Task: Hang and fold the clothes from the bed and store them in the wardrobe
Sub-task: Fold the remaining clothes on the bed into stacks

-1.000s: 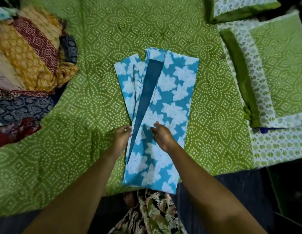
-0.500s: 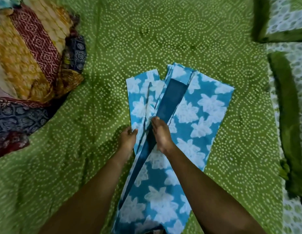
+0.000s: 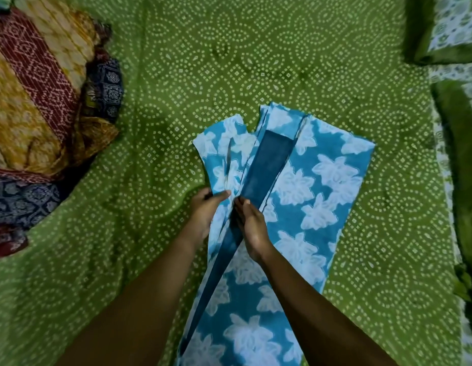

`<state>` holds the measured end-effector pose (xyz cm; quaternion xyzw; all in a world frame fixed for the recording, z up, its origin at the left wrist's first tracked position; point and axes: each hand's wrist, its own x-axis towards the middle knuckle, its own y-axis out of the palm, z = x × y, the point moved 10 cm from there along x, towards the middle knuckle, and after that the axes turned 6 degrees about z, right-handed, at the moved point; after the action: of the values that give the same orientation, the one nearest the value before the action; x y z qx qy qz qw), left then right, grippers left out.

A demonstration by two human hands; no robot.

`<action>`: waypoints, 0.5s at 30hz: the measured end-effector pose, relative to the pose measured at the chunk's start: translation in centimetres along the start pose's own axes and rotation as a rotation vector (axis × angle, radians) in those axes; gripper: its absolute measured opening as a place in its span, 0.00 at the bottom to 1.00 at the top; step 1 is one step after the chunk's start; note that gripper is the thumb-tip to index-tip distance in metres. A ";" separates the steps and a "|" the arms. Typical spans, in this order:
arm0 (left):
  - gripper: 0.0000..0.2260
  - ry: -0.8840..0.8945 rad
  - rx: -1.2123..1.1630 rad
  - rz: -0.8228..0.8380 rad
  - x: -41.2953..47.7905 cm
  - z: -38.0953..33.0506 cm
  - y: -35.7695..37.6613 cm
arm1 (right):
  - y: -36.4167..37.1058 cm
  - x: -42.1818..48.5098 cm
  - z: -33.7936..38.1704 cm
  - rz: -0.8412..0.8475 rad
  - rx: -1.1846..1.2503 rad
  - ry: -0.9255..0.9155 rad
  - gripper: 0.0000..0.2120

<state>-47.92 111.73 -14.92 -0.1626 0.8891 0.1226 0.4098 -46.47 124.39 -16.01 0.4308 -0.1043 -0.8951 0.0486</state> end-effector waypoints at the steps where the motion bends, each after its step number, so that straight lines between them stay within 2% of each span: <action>1: 0.08 0.021 -0.018 0.021 0.0 -0.9 0.9 | 0.1 -0.3 0.2 0.022 0.053 0.002 0.19; 3: 0.14 0.054 -0.041 0.024 0.4 -2.2 2.0 | -0.1 -0.4 0.4 0.046 0.130 0.002 0.18; 5: 0.17 0.156 0.048 -0.068 0.3 -4.1 2.1 | -1.0 -0.6 0.8 0.001 0.184 -0.012 0.18; 7: 0.15 0.387 0.371 -0.180 -0.9 -6.9 3.0 | -3.3 -0.7 1.7 -0.130 0.230 -0.083 0.17; 8: 0.13 0.546 0.551 -0.169 -2.1 -8.2 4.7 | -4.9 -1.0 2.2 -0.226 0.258 -0.131 0.16; 9: 0.12 0.694 0.690 -0.118 -3.2 -8.8 6.8 | -6.5 -1.4 2.7 -0.327 0.288 -0.182 0.16; 11: 0.15 0.776 0.849 0.102 -4.4 -6.9 11.6 | -10.0 -2.8 3.7 -0.547 0.261 -0.281 0.16; 13: 0.21 0.679 1.047 0.383 -4.8 -2.5 15.8 | -13.3 -4.5 4.3 -0.771 0.128 -0.337 0.15; 15: 0.23 0.462 1.213 0.526 -4.4 2.0 17.0 | -15.4 -5.8 4.8 -0.903 0.071 -0.376 0.13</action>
<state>-50.49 128.85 -11.35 0.2934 0.8748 -0.3379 0.1854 -46.57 141.09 -12.20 0.2653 0.0556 -0.8850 -0.3785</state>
